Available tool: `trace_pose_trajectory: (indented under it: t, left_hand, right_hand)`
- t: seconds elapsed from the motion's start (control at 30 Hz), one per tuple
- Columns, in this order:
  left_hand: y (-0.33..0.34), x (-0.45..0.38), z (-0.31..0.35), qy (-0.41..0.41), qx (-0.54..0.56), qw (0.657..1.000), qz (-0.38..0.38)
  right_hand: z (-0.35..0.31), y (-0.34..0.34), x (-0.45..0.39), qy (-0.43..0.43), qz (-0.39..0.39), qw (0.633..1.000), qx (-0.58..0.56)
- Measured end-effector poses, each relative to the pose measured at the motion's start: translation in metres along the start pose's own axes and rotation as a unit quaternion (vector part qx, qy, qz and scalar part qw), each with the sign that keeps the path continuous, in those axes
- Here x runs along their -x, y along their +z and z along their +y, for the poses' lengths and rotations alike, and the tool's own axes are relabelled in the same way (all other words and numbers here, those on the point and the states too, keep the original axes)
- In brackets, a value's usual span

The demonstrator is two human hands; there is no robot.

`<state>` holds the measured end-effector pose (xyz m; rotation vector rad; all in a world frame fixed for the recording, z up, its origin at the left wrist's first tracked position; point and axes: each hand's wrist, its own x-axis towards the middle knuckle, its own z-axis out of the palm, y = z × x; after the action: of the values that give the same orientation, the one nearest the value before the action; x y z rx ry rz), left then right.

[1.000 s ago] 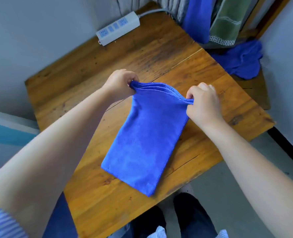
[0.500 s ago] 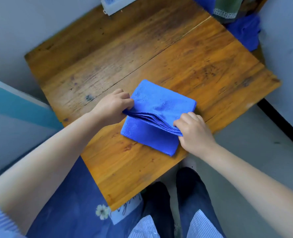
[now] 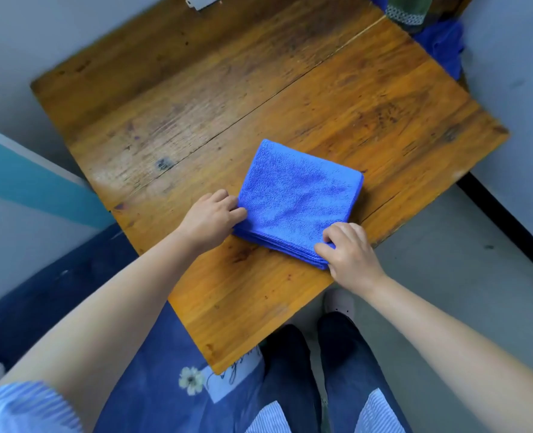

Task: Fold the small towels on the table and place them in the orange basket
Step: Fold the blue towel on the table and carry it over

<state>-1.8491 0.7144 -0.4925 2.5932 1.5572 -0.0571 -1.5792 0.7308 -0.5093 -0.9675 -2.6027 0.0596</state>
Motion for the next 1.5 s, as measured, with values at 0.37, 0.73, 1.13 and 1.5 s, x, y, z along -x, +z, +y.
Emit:
trace_pose_trajectory:
  t: [0.37, 0.73, 1.13, 1.5]
  left_hand:
    - [0.013, 0.014, 0.01, -0.041, 0.006, 0.995, 0.089]
    - [-0.009, 0.005, 0.058, -0.267, 0.059, 0.958, 0.088]
    - [0.03, -0.022, 0.097, -0.453, 0.113, 0.884, -0.027]
    - [0.032, -0.023, 0.099, -0.483, 0.166, 0.86, -0.019]
  right_hand:
    - [0.0, 0.002, 0.016, -0.05, -0.018, 0.998, -0.029]
    - [0.009, -0.02, -0.033, -0.014, -0.017, 0.997, -0.072]
    - [0.024, 0.036, -0.155, -0.226, -0.253, 0.937, 0.087]
    - [0.075, 0.033, -0.162, -0.066, -0.353, 0.933, -0.018]
